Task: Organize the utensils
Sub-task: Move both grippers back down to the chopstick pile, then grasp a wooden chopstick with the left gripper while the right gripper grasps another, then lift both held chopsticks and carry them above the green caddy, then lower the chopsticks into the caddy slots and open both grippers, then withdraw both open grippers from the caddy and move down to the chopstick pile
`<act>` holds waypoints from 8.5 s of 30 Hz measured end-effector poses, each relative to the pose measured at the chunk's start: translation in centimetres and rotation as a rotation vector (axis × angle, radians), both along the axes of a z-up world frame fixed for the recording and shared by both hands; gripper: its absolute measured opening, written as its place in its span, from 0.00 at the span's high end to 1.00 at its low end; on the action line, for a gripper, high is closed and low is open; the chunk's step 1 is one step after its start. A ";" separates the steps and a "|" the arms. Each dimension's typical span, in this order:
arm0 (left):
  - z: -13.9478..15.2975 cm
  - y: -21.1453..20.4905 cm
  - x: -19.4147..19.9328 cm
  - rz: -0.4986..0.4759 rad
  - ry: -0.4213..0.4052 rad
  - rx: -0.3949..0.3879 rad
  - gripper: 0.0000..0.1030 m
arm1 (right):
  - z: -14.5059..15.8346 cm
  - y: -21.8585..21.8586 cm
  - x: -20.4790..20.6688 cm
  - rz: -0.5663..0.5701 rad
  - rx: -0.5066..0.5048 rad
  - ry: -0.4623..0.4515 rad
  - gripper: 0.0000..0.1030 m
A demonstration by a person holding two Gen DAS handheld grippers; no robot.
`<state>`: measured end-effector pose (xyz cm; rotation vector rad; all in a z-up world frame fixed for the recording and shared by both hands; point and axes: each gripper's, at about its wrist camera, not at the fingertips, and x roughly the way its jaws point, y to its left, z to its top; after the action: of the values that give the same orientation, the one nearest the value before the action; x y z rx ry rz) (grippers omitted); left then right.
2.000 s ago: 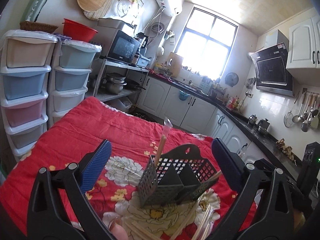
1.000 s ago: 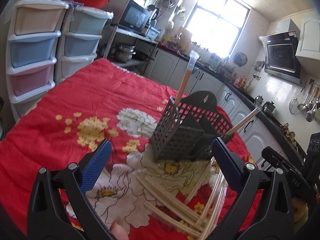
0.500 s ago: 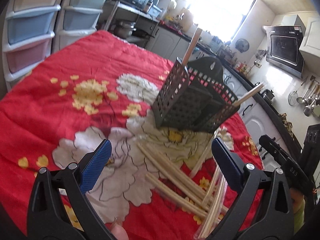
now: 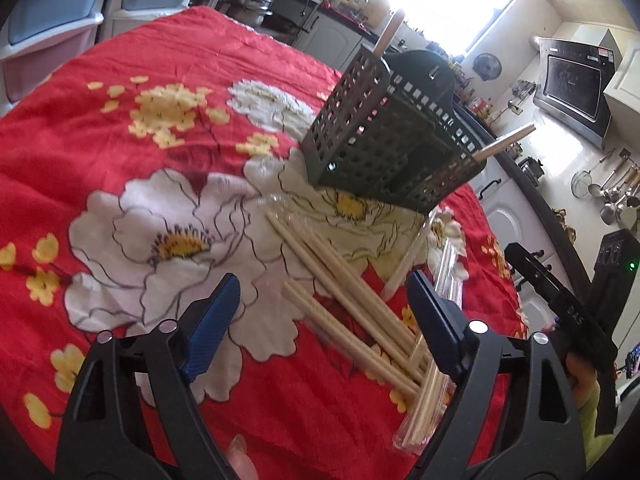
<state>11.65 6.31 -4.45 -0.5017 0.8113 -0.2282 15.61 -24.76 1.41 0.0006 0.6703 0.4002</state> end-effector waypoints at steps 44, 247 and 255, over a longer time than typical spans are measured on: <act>-3.4 1.3 2.7 -0.027 0.113 -0.175 0.89 | -6.7 -2.8 9.7 -0.115 0.212 0.408 0.83; 13.7 -1.6 4.2 0.057 -0.397 0.201 0.11 | 8.8 0.6 1.2 -0.044 0.062 -0.253 0.32; 11.7 -1.2 4.2 0.058 -0.339 0.186 0.11 | 7.2 0.7 0.9 -0.042 0.047 -0.206 0.32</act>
<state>15.80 5.16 7.26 -0.2996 0.4802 -0.1764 16.54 -24.09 8.63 0.0180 0.4571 0.3701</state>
